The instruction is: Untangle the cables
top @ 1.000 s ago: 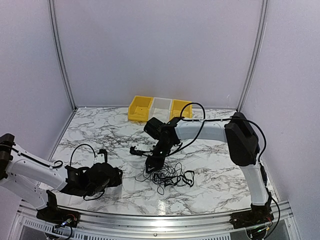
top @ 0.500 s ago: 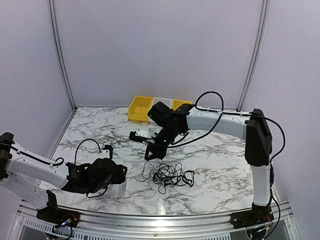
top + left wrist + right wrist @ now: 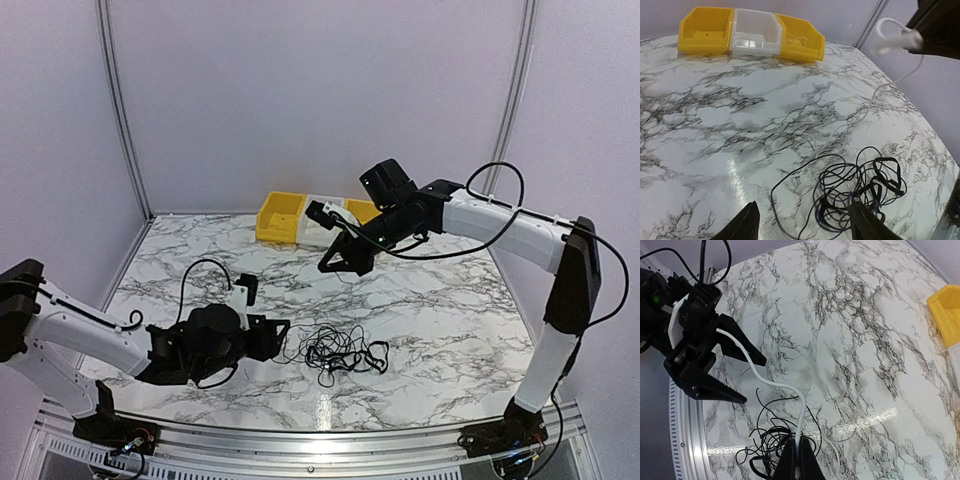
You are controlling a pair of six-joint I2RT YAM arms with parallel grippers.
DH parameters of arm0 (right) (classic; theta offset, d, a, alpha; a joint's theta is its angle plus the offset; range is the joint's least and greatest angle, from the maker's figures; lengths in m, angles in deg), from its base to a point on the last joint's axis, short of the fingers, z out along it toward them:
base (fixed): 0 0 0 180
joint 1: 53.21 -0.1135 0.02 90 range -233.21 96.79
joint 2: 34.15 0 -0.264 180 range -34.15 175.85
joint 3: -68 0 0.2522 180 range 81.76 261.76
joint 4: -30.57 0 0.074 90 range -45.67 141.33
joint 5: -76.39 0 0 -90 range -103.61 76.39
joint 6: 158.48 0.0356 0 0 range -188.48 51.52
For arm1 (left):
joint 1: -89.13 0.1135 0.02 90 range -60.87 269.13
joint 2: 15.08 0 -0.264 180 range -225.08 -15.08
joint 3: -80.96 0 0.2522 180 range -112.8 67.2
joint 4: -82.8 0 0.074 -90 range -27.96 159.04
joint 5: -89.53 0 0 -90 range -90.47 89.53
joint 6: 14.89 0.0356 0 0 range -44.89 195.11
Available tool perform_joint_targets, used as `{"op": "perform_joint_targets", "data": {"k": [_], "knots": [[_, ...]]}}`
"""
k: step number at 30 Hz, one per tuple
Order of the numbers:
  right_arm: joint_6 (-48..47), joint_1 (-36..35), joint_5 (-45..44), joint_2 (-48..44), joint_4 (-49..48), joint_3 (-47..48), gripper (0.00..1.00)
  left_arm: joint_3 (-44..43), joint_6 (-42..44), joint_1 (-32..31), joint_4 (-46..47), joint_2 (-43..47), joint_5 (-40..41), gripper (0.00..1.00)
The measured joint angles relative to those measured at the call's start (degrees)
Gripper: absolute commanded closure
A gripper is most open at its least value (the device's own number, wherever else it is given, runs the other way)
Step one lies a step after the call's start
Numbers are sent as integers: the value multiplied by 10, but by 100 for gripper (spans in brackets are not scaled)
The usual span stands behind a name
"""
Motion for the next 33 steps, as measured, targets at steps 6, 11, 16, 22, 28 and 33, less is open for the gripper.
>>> {"op": "perform_joint_targets", "data": {"k": [6, 11, 16, 22, 28, 33], "knots": [[13, 28, 31, -34, -40, -64, 100, -147, 64, -1, 74, -179, -49, 39], [20, 34, 46, -61, -58, -68, 100, -263, 59, -1, 103, -301, -73, 48], [25, 52, 54, -90, -61, -55, 100, -287, 13, 7, 111, -368, -75, 58], [22, 66, 48, -95, -56, 44, 100, -291, -34, 31, 127, -419, -104, 61], [11, 80, 16, -92, -60, 165, 100, -304, -54, 38, 140, -430, -131, 53], [6, 102, -23, -77, -89, 194, 100, -284, -37, 34, 137, -400, -134, 46]]}}
